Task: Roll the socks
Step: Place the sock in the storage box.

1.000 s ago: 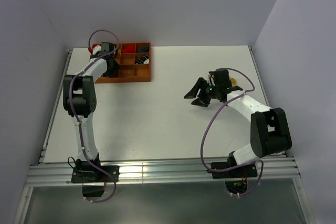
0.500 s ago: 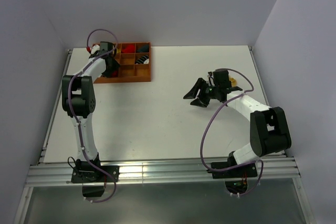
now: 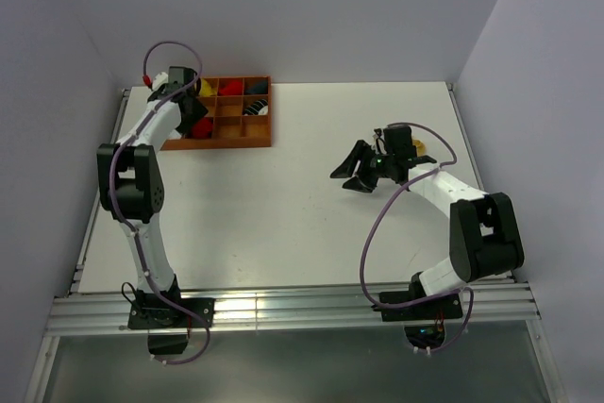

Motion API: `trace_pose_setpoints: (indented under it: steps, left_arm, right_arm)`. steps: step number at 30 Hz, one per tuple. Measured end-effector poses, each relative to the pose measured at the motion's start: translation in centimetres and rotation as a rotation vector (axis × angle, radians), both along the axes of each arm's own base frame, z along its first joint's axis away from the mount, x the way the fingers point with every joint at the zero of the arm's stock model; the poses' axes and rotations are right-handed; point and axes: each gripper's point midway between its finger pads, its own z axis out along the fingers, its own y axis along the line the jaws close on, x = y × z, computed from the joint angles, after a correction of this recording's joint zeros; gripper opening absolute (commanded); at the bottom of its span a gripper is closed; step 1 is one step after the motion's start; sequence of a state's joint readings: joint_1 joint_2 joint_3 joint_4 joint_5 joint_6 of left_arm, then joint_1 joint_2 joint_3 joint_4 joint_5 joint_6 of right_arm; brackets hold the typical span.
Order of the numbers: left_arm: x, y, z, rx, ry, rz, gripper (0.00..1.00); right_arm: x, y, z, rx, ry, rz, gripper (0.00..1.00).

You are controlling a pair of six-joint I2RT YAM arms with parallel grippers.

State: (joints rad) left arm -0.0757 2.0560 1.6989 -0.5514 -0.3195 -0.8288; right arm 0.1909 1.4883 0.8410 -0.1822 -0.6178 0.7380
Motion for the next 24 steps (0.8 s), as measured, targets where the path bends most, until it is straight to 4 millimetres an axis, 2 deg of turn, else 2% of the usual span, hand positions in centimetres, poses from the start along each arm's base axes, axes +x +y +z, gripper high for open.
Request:
trace_pose_setpoints:
  steps: [7, 11, 12, 15, 22, 23, 24]
  left_arm:
    - [0.4, -0.3, 2.9, 0.01, -0.077, -0.032, 0.47]
    - [1.3, -0.7, 3.4, 0.018, -0.114, -0.08, 0.42]
    - [1.6, -0.9, 3.3, 0.02, -0.119, -0.091, 0.38]
    - [2.1, -1.2, 2.0, 0.026, -0.106, -0.116, 0.37]
    - [1.6, -2.5, -3.9, 0.046, 0.005, -0.176, 0.33]
    - [1.6, -2.7, -4.3, 0.049, 0.014, -0.182, 0.28]
    - [1.7, -2.7, -4.8, 0.061, 0.022, -0.183, 0.17]
  right_arm:
    - [0.2, -0.7, 0.0, -0.014, -0.003, -0.019, 0.6]
    - [0.3, -0.8, 0.2, -0.015, -0.009, -0.023, 0.6]
    - [0.3, -0.8, 0.2, -0.014, -0.011, -0.023, 0.59]
    - [0.3, -0.8, 0.2, -0.015, -0.011, -0.024, 0.59]
    - [0.3, -0.9, -0.1, -0.021, -0.01, -0.033, 0.58]
    - [0.2, -0.9, -0.2, -0.022, -0.007, -0.033, 0.58]
    - [0.1, -0.9, -0.4, -0.022, -0.003, -0.033, 0.58]
